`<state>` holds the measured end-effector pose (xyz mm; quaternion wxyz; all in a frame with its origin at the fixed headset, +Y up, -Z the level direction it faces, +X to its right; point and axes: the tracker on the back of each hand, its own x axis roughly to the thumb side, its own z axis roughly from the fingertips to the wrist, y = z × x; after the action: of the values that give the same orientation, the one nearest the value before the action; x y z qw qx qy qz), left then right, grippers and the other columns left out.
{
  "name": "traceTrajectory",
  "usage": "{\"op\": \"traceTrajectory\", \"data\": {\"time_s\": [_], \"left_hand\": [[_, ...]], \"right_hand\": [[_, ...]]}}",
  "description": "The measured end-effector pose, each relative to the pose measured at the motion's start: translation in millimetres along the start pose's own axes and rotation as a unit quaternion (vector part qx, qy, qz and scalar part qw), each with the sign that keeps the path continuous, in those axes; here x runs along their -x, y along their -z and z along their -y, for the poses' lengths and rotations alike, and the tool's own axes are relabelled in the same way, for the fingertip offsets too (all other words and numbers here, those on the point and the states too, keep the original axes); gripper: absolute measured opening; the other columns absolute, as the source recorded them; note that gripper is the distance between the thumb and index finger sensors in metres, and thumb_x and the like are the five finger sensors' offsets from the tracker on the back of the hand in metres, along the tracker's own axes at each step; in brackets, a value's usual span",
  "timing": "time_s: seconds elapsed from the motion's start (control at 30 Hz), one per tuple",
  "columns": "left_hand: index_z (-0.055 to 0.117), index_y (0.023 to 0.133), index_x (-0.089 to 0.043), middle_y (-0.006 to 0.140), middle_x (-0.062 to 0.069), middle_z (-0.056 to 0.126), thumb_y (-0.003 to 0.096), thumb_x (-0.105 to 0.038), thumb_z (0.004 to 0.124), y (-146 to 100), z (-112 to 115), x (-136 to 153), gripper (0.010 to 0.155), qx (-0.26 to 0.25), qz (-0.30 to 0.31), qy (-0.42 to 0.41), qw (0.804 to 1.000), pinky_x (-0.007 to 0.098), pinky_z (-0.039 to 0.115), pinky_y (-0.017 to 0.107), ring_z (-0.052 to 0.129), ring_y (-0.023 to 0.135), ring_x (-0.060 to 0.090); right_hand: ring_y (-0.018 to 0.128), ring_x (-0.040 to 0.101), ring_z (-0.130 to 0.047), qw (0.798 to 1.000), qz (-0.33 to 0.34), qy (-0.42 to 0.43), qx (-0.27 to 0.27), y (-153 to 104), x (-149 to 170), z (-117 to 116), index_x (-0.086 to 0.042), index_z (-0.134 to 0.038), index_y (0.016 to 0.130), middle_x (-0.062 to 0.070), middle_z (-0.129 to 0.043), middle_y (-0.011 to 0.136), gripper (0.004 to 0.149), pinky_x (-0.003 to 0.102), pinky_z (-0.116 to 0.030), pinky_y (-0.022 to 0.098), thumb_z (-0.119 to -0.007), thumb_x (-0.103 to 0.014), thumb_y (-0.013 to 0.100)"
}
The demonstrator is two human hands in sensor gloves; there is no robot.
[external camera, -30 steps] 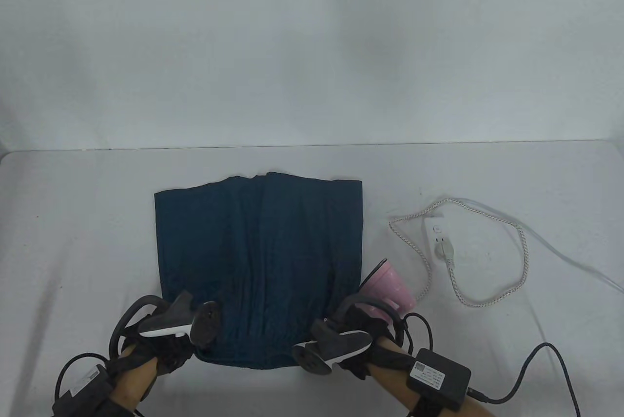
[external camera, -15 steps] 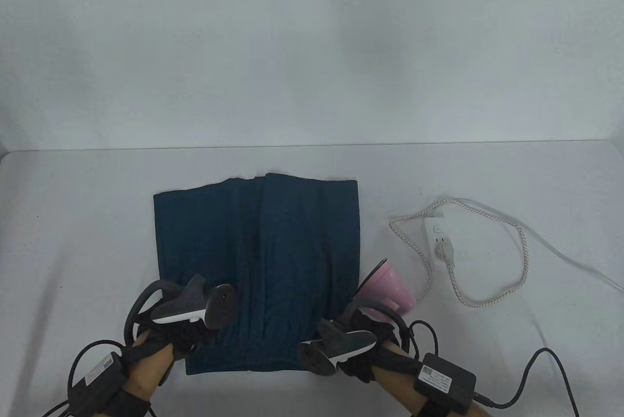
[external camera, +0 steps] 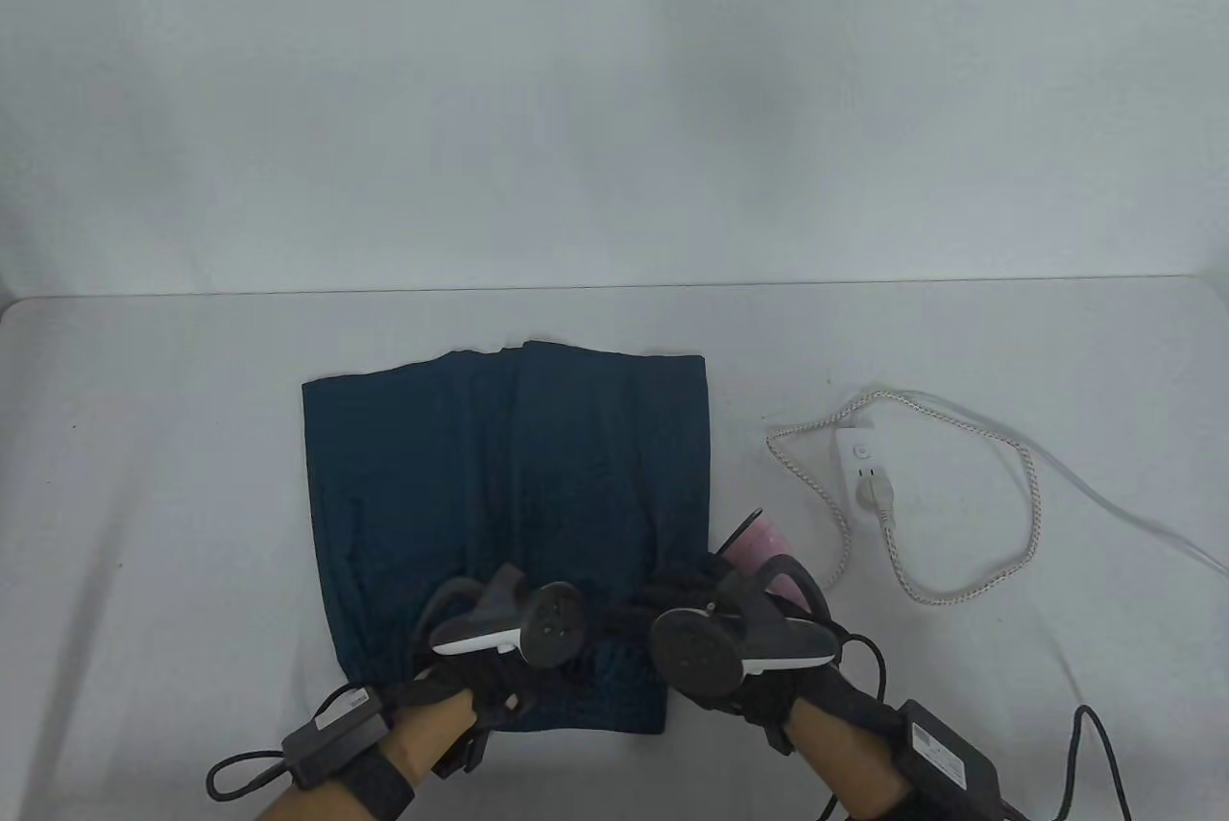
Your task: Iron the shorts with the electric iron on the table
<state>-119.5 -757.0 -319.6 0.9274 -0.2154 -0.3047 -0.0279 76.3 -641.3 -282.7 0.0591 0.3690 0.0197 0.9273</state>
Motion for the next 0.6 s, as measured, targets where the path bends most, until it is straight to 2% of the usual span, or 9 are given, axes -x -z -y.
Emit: {"op": "traceTrajectory", "data": {"time_s": [0.03, 0.1, 0.17, 0.3, 0.43, 0.6], "left_hand": [[0.055, 0.106, -0.039, 0.112, -0.004, 0.050, 0.0415, -0.061, 0.080, -0.1, 3.0, 1.0, 0.073, -0.010, -0.003, 0.013, 1.000, 0.056, 0.061, 0.072, 0.063, 0.095, 0.025], [0.060, 0.105, -0.038, 0.111, -0.003, 0.056, 0.0399, -0.060, 0.083, 0.3, 2.3, 2.5, 0.072, -0.029, 0.002, -0.006, 1.000, 0.057, 0.063, 0.071, 0.067, 0.094, 0.025], [0.058, 0.105, -0.039, 0.111, -0.004, 0.054, 0.0408, -0.060, 0.082, 0.4, 2.3, 3.3, 0.072, -0.012, -0.001, -0.007, 1.000, 0.057, 0.061, 0.072, 0.065, 0.094, 0.024], [0.059, 0.105, -0.039, 0.111, -0.004, 0.055, 0.0403, -0.061, 0.082, 0.0, 3.0, 2.8, 0.072, -0.020, 0.000, -0.002, 1.000, 0.057, 0.062, 0.071, 0.066, 0.094, 0.025], [0.058, 0.105, -0.039, 0.111, -0.004, 0.055, 0.0403, -0.061, 0.082, -0.3, 3.1, 3.0, 0.072, -0.021, 0.000, -0.002, 1.000, 0.057, 0.061, 0.072, 0.065, 0.094, 0.024], [0.058, 0.105, -0.040, 0.111, -0.004, 0.054, 0.0404, -0.061, 0.081, -0.6, 3.6, 3.6, 0.072, -0.022, 0.000, -0.004, 1.000, 0.057, 0.061, 0.072, 0.065, 0.094, 0.024]], "right_hand": [[0.098, 0.032, -0.079, 0.999, -0.016, 0.027, 0.031, -5.7, 9.1, 8.3, -0.034, -0.064, 0.103, -0.004, -0.077, 0.103, 0.054, 0.061, -0.062, 0.071, -0.077, -0.044, 0.051], [0.099, 0.034, -0.078, 0.994, -0.044, 0.067, 0.070, -14.4, 24.3, 18.4, -0.033, -0.062, 0.104, -0.002, -0.076, 0.105, 0.057, 0.062, -0.061, 0.071, -0.078, -0.045, 0.051], [0.100, 0.037, -0.075, 0.983, -0.078, 0.126, 0.112, -26.0, 45.5, 27.3, -0.032, -0.061, 0.105, -0.001, -0.074, 0.106, 0.059, 0.062, -0.060, 0.072, -0.078, -0.046, 0.051], [0.101, 0.040, -0.071, 0.950, -0.144, 0.233, 0.148, -44.0, 82.0, 24.8, -0.028, -0.053, 0.110, 0.003, -0.067, 0.110, 0.067, 0.063, -0.059, 0.072, -0.077, -0.049, 0.051], [0.103, 0.043, -0.066, 0.917, -0.199, 0.325, 0.120, -56.9, 115.2, 5.9, -0.024, -0.039, 0.113, 0.007, -0.057, 0.114, 0.079, 0.065, -0.058, 0.072, -0.077, -0.054, 0.051], [0.104, 0.045, -0.064, 0.873, -0.244, 0.421, 0.019, -61.5, 145.6, -26.8, -0.019, -0.031, 0.114, 0.011, -0.050, 0.116, 0.090, 0.066, -0.057, 0.072, -0.079, -0.058, 0.049]]}}
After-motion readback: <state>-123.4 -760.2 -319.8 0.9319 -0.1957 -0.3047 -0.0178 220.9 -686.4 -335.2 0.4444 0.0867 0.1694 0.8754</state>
